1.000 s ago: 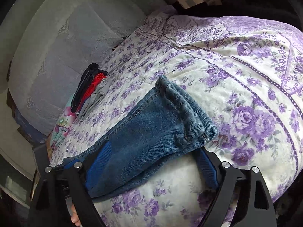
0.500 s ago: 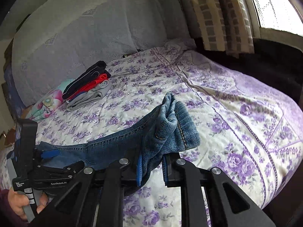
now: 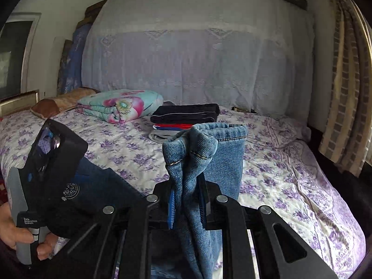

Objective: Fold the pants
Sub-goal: 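Lift the leg hems with the right tool and carry them toward the waistband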

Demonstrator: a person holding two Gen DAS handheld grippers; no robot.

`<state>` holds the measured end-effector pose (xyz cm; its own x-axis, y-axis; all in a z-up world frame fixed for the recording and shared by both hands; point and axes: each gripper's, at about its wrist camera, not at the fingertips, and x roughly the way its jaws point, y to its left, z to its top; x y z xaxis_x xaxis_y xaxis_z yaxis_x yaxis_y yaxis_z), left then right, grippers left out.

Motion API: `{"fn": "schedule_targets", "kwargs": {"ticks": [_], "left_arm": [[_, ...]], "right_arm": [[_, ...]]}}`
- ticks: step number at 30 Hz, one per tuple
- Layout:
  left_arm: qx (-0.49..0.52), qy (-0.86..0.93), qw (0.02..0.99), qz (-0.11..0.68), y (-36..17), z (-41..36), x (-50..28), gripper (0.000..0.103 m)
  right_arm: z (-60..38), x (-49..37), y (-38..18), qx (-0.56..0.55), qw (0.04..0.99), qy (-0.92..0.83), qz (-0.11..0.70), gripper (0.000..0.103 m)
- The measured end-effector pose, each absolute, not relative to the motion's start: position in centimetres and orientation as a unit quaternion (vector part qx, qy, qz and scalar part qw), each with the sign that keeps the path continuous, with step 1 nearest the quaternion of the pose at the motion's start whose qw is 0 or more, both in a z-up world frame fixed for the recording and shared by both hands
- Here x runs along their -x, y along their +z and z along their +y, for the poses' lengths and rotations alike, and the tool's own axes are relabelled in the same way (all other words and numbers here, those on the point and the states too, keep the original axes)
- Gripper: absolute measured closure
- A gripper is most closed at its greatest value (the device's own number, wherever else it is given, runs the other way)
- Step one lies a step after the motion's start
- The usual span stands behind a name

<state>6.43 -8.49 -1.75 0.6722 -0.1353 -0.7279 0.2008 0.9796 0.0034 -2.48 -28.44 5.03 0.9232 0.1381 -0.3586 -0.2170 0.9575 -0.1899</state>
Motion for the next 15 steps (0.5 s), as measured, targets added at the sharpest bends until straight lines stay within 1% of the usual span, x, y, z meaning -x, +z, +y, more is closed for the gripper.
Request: {"fn": "schedule_targets", "kwargs": {"ticks": [4, 6, 7, 11, 13, 15], "left_arm": [[0.005, -0.079, 0.902, 0.425, -2.9, -4.5, -6.9, 0.005], [0.026, -0.108, 0.89, 0.443, -3.6, -4.4, -7.1, 0.005], [0.017, -0.116, 0.891, 0.439, -3.5, -5.1, -6.9, 0.005], [-0.073, -0.134, 0.906, 0.395, -1.8, -10.7, -6.3, 0.005], [-0.124, -0.145, 0.902, 0.387, -1.8, -14.4, -6.7, 0.005], [-0.176, -0.16, 0.889, 0.392, -3.0, -18.0, -6.7, 0.005]], "right_arm": [[-24.5, 1.1, 2.4, 0.157, 0.959, 0.124, 0.203, 0.087], [-25.1, 0.6, 2.8, 0.136, 0.961, 0.122, 0.206, 0.088], [-26.6, 0.6, 3.8, 0.108, 0.967, 0.114, 0.202, 0.088], [-34.7, 1.8, 6.9, 0.017, 0.979, 0.037, 0.198, 0.087], [-38.8, 2.5, 6.1, -0.017, 0.976, -0.005, 0.216, 0.087], [-42.0, 2.8, 4.2, -0.041, 0.969, -0.042, 0.24, 0.087]]}}
